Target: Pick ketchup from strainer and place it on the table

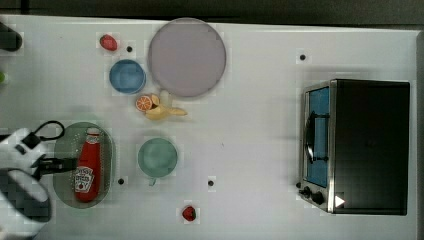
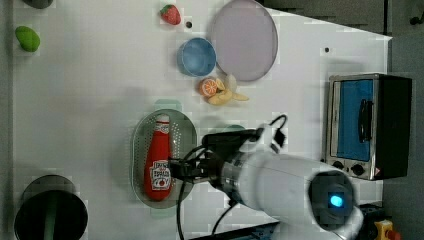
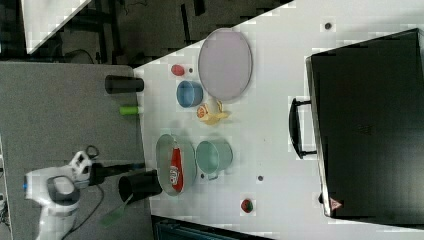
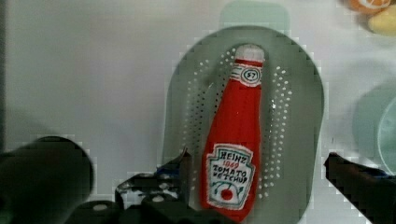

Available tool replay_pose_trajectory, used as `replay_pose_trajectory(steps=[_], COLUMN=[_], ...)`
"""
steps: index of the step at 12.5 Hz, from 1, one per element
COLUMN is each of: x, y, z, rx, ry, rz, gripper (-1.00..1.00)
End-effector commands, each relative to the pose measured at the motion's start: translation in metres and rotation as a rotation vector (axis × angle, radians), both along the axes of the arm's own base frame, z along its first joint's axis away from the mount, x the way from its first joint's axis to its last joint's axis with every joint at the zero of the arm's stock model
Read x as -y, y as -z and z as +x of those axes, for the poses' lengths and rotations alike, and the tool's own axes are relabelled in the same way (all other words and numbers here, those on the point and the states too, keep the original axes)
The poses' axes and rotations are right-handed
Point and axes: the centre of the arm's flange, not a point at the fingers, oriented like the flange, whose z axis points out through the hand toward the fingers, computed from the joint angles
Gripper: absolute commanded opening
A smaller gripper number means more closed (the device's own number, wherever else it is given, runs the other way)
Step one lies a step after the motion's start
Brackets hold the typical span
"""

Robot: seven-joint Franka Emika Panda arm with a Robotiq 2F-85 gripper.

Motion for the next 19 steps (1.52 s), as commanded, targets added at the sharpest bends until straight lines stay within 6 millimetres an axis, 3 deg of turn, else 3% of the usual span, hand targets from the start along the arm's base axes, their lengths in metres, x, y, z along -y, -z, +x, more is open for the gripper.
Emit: replay_pose_trajectory(steps=[1, 5, 10, 13, 15, 16, 19], x=[0.018, 0.009, 0.005, -0.002, -0.001, -0.003, -0.005], y=[0.062, 0.117, 0.169, 0.183, 0.187, 0.184, 0.153], z=[0.006, 0.001, -0.005, -0.009, -0.009, -0.009, -0.007], rx=[-0.056, -0.072, -0.043, -0.063, -0.054, -0.049, -0.017], ry=[0.086, 0.135, 0.145, 0.17, 0.159, 0.155, 0.165], rz=[0.006, 0.05, 0.051, 0.073, 0.061, 0.065, 0.083], gripper=[1.0, 1.0, 1.0, 0.91, 0.43, 0.2, 0.13])
